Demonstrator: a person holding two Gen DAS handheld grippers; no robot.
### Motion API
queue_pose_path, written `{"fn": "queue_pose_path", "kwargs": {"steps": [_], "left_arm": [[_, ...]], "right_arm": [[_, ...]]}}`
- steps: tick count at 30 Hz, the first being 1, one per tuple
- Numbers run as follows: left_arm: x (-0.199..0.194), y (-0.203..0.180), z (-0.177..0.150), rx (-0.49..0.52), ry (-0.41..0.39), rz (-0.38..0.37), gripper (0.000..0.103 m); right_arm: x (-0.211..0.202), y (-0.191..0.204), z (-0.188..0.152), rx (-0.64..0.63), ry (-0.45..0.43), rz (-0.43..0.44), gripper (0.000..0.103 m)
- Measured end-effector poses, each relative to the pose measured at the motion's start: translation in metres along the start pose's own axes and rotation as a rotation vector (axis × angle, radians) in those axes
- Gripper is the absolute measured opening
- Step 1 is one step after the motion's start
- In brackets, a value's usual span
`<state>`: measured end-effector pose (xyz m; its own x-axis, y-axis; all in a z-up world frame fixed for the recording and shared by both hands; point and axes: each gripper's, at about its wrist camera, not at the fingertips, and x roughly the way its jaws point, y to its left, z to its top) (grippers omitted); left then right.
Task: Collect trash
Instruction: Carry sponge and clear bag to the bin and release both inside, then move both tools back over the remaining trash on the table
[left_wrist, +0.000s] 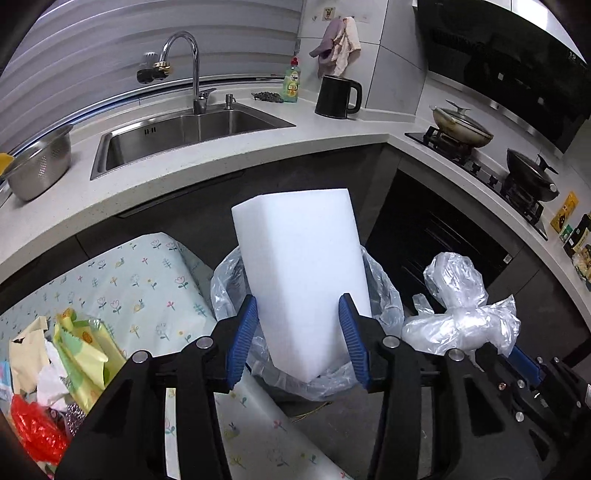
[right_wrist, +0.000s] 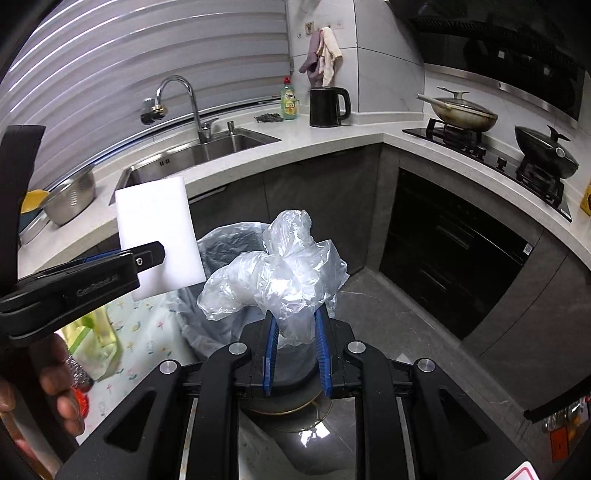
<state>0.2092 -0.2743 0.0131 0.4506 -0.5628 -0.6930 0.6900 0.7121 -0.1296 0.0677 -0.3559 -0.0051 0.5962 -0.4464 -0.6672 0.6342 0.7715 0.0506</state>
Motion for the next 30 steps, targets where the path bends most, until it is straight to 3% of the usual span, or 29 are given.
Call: {"fn": "queue_pose_path", "kwargs": {"steps": [1,4,5,15,21,30], "left_arm": [[0.005,0.002,0.002,-0.007,-0.001,0.002,0.046],[0.01,0.012,0.006,-0.057,-0.002,0.028,0.077],[0.01,0.016,0.008,-0.08,-0.018,0.021,0.079],[-0.007,0.051,0.012,-0.143,-0.067,0.074,0.079],[-0.021,0.065,0.006,-0.163,-0.082,0.124,0.081],[-0.056,0.074,-0.01,-0.157,-0.103,0.188,0.083]], "right_arm": [[0.007,0.0,0.002,0.001,0.006,-0.002,0.018],[0.02,0.003,0.007,0.003,0.015,0.004,0.018],[0.024,0.004,0.009,0.002,0.016,0.005,0.018],[0.054,0.029,0.03,-0.024,0.011,0.05,0.024],[0.059,0.051,0.041,-0.051,-0.026,0.071,0.058],[0.022,0.064,0.044,-0.055,-0.068,0.099,0.063]]}}
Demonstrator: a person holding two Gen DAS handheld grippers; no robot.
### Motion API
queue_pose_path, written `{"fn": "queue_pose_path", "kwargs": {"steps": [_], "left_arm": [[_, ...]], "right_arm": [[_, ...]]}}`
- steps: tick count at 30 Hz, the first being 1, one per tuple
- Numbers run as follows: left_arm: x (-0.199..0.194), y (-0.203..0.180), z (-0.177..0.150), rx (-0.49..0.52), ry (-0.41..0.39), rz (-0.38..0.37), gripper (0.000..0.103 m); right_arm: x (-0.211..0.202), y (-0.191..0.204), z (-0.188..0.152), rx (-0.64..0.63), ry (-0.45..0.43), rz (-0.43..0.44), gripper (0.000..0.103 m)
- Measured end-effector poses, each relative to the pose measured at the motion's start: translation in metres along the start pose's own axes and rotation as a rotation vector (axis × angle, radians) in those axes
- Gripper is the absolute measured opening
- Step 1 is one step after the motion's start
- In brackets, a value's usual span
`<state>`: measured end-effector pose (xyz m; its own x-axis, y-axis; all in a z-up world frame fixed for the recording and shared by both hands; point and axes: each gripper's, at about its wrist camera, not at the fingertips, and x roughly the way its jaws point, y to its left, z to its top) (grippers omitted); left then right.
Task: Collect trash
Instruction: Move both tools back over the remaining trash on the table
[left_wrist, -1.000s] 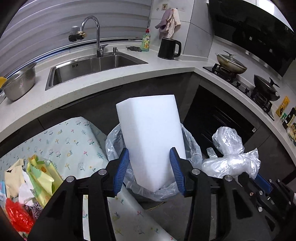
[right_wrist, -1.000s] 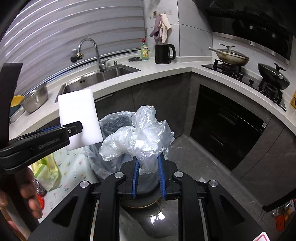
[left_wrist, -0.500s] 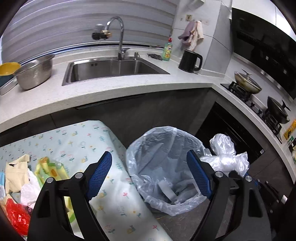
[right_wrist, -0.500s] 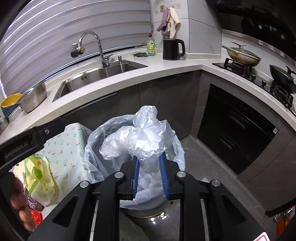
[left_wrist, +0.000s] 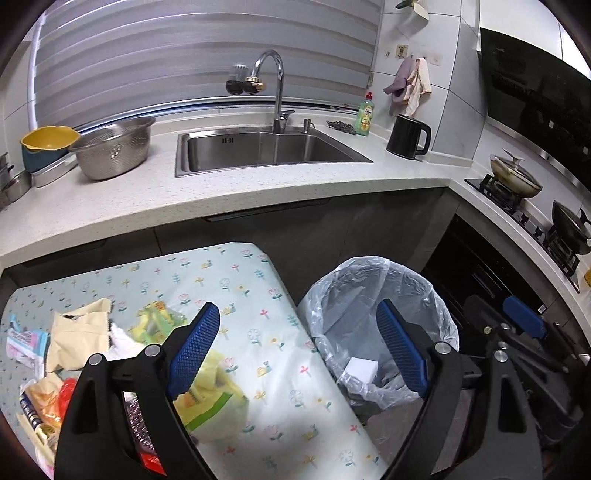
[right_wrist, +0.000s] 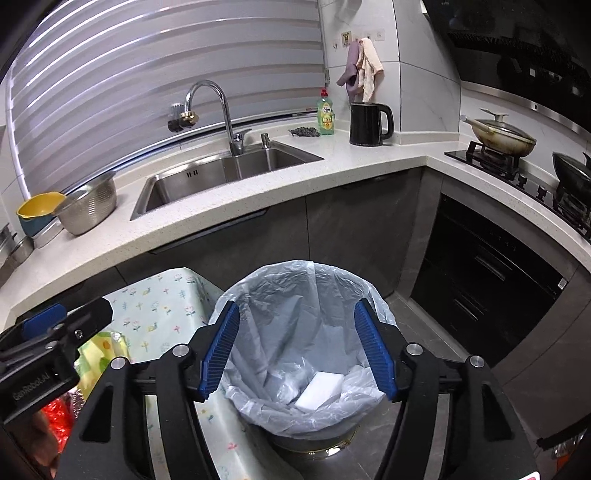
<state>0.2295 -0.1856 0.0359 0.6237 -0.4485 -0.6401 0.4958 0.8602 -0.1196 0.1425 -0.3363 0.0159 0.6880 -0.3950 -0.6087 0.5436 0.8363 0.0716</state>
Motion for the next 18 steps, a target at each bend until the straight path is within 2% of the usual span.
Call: {"fn": "queue_pose_path", "kwargs": {"steps": [6,11,18], "left_arm": [[-0.035,0.011,-0.011,-0.006,-0.018,0.027,0.083],[-0.068,0.026,-0.025,-0.015,-0.037,0.071,0.087],[-0.103,0.058,-0.049,-0.063,-0.014,0.129,0.089]], "right_arm": [[-0.042,0.013,-0.004,-0.019,-0.032,0.016,0.069],[-0.078,0.031,-0.015,-0.06,-0.052,0.027,0.07],[-0.112,0.059,-0.037,-0.11,-0.052,0.074,0.07]]}}
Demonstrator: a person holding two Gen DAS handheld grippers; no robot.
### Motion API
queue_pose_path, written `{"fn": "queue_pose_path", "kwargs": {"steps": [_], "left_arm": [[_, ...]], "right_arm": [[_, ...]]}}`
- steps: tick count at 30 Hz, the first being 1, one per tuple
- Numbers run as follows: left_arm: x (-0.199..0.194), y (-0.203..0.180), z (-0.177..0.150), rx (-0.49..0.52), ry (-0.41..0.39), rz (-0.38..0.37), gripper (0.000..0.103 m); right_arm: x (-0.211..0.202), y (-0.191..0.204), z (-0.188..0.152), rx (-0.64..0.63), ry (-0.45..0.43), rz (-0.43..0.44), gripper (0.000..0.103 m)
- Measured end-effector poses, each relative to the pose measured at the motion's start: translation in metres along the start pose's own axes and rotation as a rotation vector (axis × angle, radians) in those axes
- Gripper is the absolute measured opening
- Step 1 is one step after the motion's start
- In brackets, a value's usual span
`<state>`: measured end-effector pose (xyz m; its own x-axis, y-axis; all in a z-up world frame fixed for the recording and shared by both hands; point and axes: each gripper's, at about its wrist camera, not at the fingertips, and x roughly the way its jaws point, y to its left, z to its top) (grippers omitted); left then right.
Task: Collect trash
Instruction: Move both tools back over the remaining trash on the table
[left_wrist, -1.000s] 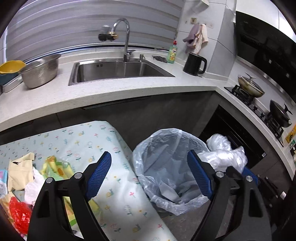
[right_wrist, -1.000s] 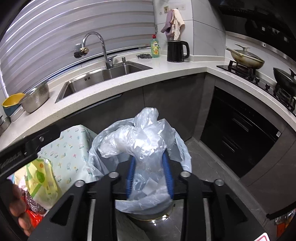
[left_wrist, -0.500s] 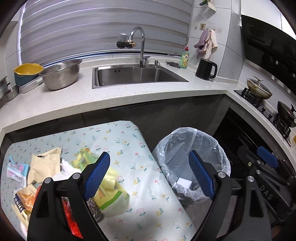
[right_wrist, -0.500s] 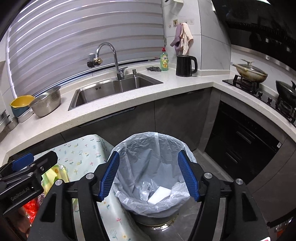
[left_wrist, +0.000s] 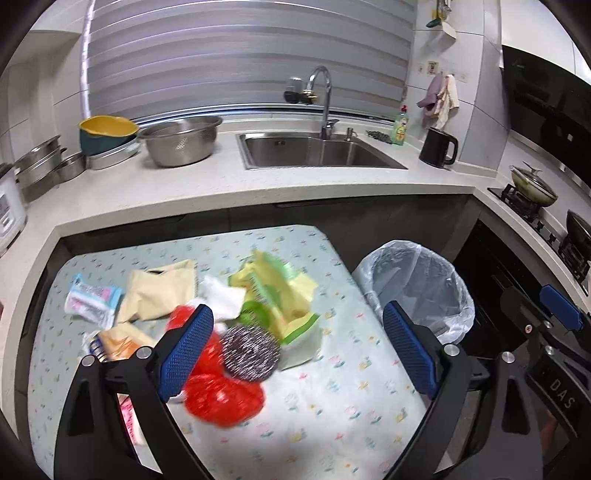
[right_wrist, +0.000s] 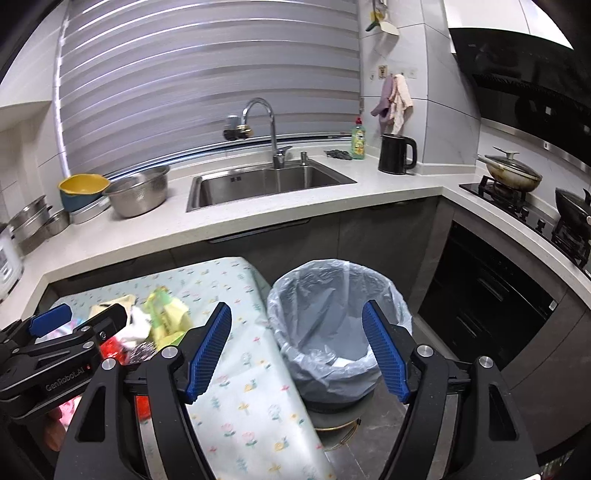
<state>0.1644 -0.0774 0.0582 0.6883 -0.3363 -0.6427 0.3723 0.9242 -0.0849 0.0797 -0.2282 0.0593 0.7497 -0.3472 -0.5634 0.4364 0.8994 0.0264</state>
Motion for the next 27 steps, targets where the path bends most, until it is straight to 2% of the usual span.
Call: {"fn": "queue_pose_path", "kwargs": {"steps": [10,27], "left_arm": [[-0.025,0.063,-0.035,-0.097,0.047,0.082,0.089],[-0.036,0.155,-0.091,-0.23,0.136,0.19,0.09]], "right_arm": [[-0.024,0.047,-0.024,-0.037,0.019,0.067,0.071],[-0.024,0.12,-0.059,-0.138,0.096,0.159,0.071]]}}
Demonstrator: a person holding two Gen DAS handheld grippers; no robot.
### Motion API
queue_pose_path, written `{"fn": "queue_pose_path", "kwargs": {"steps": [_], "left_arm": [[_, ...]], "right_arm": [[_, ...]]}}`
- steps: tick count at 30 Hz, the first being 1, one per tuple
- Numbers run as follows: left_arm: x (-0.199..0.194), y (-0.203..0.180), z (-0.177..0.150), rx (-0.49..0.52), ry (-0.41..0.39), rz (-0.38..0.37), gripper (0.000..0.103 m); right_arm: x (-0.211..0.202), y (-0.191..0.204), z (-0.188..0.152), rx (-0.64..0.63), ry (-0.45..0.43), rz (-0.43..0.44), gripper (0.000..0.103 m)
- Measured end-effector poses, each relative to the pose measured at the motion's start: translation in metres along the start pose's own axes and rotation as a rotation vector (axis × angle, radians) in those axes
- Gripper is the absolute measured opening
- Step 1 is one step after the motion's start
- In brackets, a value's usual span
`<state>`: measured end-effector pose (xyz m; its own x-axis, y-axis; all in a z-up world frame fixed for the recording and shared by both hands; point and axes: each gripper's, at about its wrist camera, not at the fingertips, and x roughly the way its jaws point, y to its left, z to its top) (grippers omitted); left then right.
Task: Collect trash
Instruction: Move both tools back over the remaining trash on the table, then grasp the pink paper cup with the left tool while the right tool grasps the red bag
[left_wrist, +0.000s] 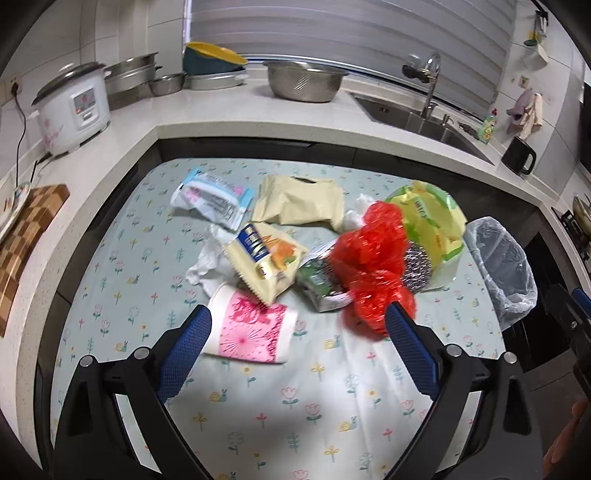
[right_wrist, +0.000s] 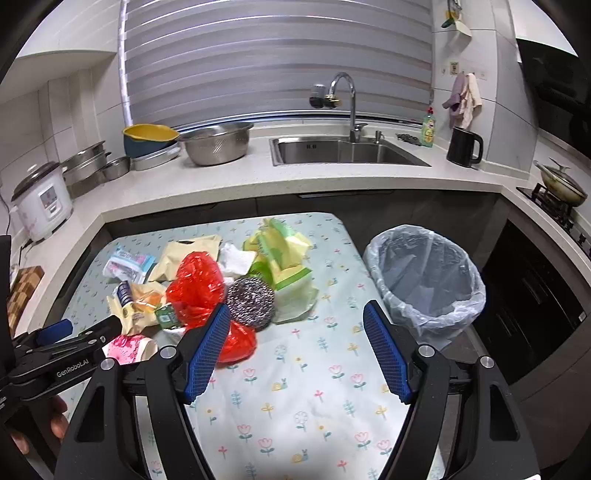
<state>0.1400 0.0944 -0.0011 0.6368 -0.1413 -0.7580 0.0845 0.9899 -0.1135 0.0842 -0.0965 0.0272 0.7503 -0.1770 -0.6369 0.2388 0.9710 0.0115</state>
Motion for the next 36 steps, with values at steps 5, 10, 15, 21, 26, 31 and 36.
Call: {"fn": "queue_pose_path", "kwargs": {"steps": [5,10,15,21,26,31,36], "left_arm": [[0.007,0.017,-0.008,-0.013,0.023,0.019,0.091],[0.016,0.033,-0.015,-0.041,0.047,0.029,0.093],[0.028,0.045,-0.023,-0.056,0.067,0.038,0.093],[0.046,0.057,-0.033,-0.094,0.121,0.043,0.093],[0.054,0.054,-0.035,-0.092,0.125,0.037,0.093],[0.064,0.043,-0.037,-0.033,0.124,0.046,0.093],[0.072,0.04,-0.042,-0.022,0.138,0.067,0.093]], "right_arm": [[0.013,0.021,-0.006,-0.026,0.032,0.033,0.071],[0.028,0.037,-0.011,-0.05,0.059,0.046,0.071],[0.042,0.047,-0.016,-0.062,0.091,0.059,0.071],[0.054,0.048,-0.021,-0.057,0.118,0.06,0.071],[0.062,0.044,-0.023,-0.04,0.136,0.059,0.071],[0.067,0.039,-0.024,-0.027,0.144,0.055,0.071],[0.073,0.035,-0.026,-0.009,0.157,0.056,0.071]]}}
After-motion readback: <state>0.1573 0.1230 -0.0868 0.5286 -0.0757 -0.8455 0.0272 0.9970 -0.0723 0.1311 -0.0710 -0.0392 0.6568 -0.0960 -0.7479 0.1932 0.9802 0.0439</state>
